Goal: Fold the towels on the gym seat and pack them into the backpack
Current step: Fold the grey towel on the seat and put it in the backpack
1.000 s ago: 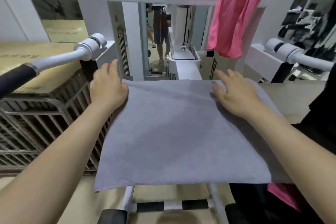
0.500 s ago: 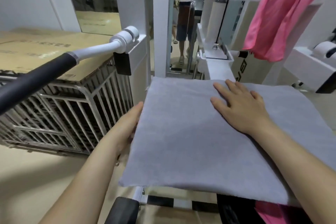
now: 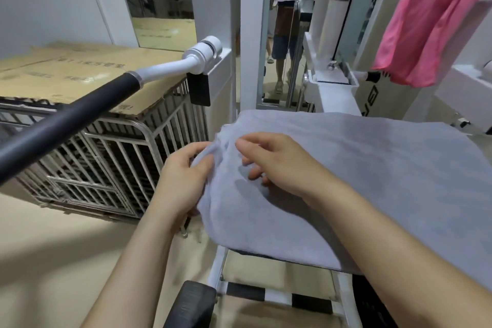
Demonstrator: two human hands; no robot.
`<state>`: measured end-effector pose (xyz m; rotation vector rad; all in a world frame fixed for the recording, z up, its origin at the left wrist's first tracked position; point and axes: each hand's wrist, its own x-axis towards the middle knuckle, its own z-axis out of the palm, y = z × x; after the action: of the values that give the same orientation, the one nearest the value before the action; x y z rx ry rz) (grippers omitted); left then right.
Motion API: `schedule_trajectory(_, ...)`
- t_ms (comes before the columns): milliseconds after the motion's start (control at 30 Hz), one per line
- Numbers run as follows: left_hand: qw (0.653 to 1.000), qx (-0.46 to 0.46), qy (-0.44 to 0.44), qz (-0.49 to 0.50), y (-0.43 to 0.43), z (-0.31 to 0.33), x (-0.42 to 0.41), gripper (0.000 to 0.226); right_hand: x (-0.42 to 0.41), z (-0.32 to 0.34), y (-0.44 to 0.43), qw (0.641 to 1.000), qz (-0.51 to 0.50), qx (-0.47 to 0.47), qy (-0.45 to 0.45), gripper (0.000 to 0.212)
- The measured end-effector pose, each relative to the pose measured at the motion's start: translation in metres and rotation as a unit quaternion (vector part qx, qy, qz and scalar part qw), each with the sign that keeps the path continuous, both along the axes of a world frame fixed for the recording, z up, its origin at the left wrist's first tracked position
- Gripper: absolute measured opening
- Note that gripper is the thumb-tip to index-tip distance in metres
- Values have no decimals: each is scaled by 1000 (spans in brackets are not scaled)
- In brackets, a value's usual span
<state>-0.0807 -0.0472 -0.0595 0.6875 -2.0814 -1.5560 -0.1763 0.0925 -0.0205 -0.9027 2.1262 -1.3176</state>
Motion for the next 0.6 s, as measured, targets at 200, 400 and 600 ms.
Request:
schedule_trajectory(200, 921, -281, -119, -241, 55, 46, -13, 33, -32, 32, -31, 971, -41, 203, 121, 81)
schedule_trajectory(400, 865, -441, -84, -225, 75, 32, -3, 18, -80, 13, -24, 970, -178, 102, 133, 14)
schedule_trajectory(600, 949, -149, 43, -276, 119, 52, -20, 18, -124, 28, 64, 945, -292, 37, 141, 18)
